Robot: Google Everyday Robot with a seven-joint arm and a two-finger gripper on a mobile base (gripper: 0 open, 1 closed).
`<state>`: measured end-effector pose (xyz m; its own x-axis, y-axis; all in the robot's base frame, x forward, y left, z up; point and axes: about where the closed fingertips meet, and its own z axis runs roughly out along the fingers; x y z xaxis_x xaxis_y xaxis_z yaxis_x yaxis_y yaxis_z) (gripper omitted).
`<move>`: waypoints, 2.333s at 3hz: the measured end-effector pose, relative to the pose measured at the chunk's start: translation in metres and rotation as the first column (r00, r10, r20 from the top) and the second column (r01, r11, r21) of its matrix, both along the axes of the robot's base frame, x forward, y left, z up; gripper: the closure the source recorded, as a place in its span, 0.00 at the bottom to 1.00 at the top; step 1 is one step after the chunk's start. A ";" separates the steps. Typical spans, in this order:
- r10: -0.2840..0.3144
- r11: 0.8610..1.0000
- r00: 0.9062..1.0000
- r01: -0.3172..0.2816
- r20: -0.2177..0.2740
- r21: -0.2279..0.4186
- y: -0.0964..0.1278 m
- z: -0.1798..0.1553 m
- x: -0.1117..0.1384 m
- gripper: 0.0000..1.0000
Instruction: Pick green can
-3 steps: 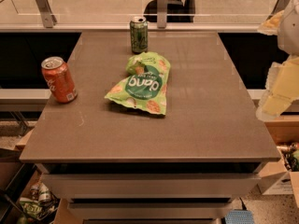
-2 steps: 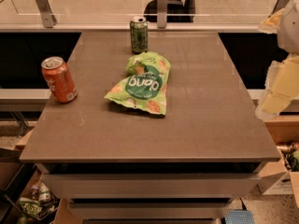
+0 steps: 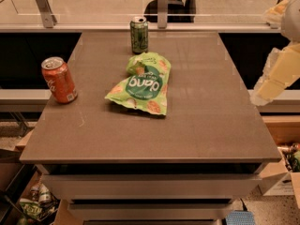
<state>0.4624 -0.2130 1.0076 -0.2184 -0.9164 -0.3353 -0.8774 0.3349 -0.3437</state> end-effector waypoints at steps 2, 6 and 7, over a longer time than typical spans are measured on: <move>-0.050 0.988 0.997 0.041 0.056 0.149 -0.002 0.003 0.036 0.00; -0.137 0.919 0.988 0.097 0.077 0.383 -0.017 -0.006 0.121 0.00; -0.179 0.882 0.981 0.127 0.072 0.454 -0.008 -0.012 0.129 0.00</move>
Offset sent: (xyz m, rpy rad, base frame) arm 0.0647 -0.0087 0.0018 0.2529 -0.0948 -0.0854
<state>0.5913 -0.2213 0.9953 -0.2825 -0.6226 -0.7298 -0.7685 0.6022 -0.2162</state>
